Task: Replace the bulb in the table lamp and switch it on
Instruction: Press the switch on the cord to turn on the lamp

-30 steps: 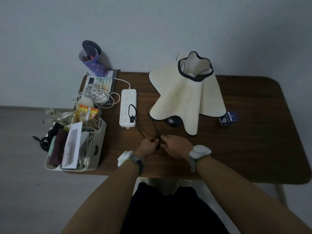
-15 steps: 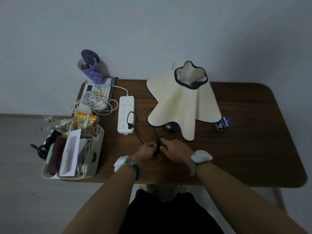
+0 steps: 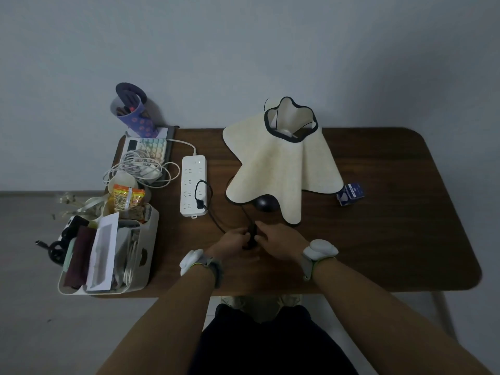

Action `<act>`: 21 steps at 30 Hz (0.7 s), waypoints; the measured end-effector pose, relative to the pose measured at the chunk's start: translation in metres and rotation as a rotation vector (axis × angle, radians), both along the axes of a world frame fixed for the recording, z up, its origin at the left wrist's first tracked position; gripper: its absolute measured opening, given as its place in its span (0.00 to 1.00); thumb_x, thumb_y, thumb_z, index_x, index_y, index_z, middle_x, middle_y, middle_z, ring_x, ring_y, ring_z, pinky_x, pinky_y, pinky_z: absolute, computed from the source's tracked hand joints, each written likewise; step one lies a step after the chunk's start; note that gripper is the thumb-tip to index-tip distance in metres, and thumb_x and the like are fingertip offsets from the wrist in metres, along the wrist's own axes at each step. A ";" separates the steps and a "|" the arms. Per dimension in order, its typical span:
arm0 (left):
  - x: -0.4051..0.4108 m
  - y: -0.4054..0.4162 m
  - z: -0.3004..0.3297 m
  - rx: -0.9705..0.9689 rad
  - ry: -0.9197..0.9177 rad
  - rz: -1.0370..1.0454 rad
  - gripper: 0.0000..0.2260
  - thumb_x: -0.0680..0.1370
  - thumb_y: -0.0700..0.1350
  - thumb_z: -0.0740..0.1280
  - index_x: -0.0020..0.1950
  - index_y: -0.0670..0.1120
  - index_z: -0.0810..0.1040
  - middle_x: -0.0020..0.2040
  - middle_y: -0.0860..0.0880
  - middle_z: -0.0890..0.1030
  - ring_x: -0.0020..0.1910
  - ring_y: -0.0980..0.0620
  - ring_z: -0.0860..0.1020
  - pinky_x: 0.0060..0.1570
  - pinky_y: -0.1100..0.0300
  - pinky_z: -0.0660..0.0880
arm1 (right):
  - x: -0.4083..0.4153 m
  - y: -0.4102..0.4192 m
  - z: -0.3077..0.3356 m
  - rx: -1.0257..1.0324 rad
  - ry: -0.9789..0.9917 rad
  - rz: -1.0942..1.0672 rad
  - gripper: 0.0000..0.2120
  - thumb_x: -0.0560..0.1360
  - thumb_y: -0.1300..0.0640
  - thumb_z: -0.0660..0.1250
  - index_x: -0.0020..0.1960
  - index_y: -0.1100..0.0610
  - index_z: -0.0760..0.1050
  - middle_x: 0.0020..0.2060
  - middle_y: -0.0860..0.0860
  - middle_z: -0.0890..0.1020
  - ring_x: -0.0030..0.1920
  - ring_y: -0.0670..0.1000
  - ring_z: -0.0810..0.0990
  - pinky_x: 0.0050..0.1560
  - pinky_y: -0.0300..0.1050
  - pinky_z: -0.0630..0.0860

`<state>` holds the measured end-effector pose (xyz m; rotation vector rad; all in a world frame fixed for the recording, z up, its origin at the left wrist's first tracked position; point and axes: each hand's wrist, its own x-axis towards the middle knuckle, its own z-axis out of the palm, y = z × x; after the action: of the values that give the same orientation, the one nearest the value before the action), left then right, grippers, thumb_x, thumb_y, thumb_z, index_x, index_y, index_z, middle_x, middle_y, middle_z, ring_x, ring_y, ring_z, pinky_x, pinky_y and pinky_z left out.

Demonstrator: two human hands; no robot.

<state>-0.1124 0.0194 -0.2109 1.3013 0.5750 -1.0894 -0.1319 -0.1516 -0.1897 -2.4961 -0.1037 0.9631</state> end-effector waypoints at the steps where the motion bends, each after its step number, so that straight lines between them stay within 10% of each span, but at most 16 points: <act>1: 0.001 -0.001 0.001 -0.001 0.009 0.008 0.16 0.88 0.39 0.56 0.76 0.41 0.71 0.71 0.34 0.74 0.61 0.38 0.77 0.66 0.35 0.75 | 0.000 -0.001 0.000 -0.003 0.000 -0.006 0.30 0.87 0.44 0.54 0.85 0.53 0.54 0.77 0.57 0.71 0.74 0.60 0.72 0.71 0.56 0.72; 8: 0.003 -0.014 0.006 0.076 -0.072 -0.038 0.17 0.84 0.35 0.58 0.71 0.33 0.74 0.56 0.37 0.79 0.54 0.38 0.79 0.64 0.32 0.76 | -0.003 0.003 0.003 0.000 -0.068 -0.076 0.14 0.84 0.49 0.59 0.67 0.52 0.72 0.60 0.56 0.83 0.58 0.61 0.81 0.54 0.52 0.76; 21: 0.001 -0.014 0.023 0.107 -0.077 -0.033 0.18 0.85 0.35 0.54 0.73 0.36 0.73 0.62 0.34 0.77 0.60 0.38 0.77 0.68 0.34 0.74 | -0.002 0.005 0.005 0.040 -0.039 -0.071 0.16 0.85 0.50 0.58 0.72 0.50 0.70 0.60 0.56 0.83 0.59 0.61 0.81 0.56 0.52 0.76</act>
<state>-0.1118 0.0054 -0.1876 1.4438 0.5620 -1.0429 -0.1335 -0.1462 -0.1851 -2.4650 -0.0465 0.8759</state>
